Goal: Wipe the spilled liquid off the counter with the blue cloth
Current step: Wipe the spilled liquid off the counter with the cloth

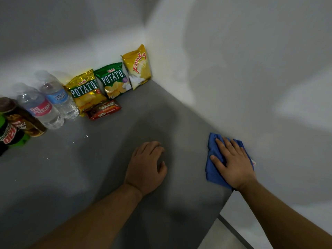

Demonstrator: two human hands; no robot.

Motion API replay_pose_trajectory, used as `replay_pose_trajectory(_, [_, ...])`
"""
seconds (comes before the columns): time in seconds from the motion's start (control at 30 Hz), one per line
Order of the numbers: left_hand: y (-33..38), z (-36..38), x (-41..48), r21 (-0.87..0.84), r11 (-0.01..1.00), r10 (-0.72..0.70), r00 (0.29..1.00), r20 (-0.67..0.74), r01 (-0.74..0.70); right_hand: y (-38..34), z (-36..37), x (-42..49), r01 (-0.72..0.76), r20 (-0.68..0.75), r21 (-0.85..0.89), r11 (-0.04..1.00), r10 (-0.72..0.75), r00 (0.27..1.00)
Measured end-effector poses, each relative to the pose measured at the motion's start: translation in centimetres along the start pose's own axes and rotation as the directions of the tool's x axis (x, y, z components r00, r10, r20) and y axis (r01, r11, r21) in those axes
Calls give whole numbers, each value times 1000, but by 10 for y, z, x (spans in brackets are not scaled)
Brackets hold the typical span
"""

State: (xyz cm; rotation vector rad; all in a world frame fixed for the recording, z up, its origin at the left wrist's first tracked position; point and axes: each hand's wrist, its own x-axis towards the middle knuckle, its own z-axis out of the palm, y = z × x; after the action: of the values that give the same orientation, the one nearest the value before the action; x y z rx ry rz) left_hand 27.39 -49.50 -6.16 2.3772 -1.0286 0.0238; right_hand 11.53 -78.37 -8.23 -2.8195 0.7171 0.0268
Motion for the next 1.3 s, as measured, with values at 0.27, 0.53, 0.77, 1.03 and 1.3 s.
replay_pose_trajectory(0.27, [7, -2, -51, 8, 997, -74, 997, -19, 74, -9, 9, -28, 0, -5, -29, 1000, 0, 1000])
replay_pose_trajectory(0.53, [15, -17, -127, -36, 979, -201, 976, -83, 198, -72, 28, -94, 163, 31, -52, 985, -161, 986])
replay_pose_trajectory(0.77, [15, -45, -202, -92, 927, -372, 921, -111, 364, -143, 47, -157, 260, 100, -46, 964, -255, 962])
replay_pose_trajectory(1.03, [-3, -86, -269, -241, 843, -509, 858, -73, 480, -229, 76, -223, 349, 178, -6, 937, -342, 923])
replay_pose_trajectory(1.3, [-30, -117, -304, -283, 807, -546, 838, -22, 518, -304, 92, -277, 536, 261, 73, 841, -535, 804])
